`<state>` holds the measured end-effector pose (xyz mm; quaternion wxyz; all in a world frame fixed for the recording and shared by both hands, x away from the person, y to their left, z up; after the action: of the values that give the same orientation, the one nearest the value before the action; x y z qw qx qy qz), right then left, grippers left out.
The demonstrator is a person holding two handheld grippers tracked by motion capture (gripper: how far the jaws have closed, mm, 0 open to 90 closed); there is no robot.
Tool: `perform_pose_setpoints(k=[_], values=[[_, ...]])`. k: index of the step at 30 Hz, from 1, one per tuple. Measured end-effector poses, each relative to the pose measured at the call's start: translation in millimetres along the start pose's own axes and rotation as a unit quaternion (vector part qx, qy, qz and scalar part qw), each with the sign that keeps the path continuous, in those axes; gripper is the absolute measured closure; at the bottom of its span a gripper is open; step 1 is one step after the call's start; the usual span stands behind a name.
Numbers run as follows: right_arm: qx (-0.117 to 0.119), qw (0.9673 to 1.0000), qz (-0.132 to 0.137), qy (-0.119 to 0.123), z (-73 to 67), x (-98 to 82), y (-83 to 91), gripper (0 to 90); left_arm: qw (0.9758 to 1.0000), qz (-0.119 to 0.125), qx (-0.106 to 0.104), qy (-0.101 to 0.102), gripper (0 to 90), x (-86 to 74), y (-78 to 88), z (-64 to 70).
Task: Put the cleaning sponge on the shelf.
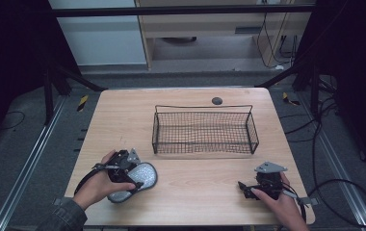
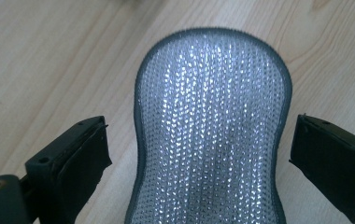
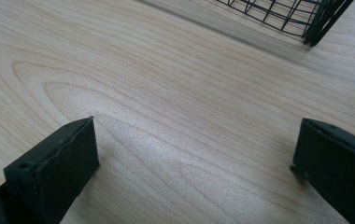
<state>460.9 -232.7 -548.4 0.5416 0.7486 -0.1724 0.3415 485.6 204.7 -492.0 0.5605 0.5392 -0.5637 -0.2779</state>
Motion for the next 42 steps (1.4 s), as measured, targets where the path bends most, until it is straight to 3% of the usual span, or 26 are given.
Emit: perform_pose_setpoints(k=[10,13,21,37,42], values=[[0.001,1.0,0.0,-0.001,-0.2,0.0,0.0,0.3,0.9995,-0.021,-0.023,-0.003,3.7,-10.8,-9.0,5.8],[0.0,1.0,0.0,0.0,-0.1,0.0,0.0,0.3,0.999,-0.03,-0.032,-0.012,3.5,-12.4,-12.1,10.6],[0.0,1.0,0.0,0.0,-0.1,0.0,0.0,0.3,0.9986,-0.037,-0.037,-0.007,3.6,-15.8,-19.6,8.2],[0.001,1.0,0.0,-0.001,-0.2,-0.1,0.0,0.3,0.9978,-0.027,-0.06,0.011,4.3,-17.9,-30.9,2.8],[0.001,1.0,0.0,-0.001,-0.2,-0.1,0.0,0.3,0.9985,-0.017,-0.051,0.008,8.4,-16.6,-24.1,3.4]])
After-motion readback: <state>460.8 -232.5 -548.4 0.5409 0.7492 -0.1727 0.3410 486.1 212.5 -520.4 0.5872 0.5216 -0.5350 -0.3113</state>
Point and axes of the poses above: each handheld gripper's, and its own axes: y roughly backward along the jaws, x roughly out of its top, z roughly to its right, the point moved 5 cm from there along -y, roughly forward along the jaws, and after that the axes turned 15 degrees about -y, right-handed, at the moved point
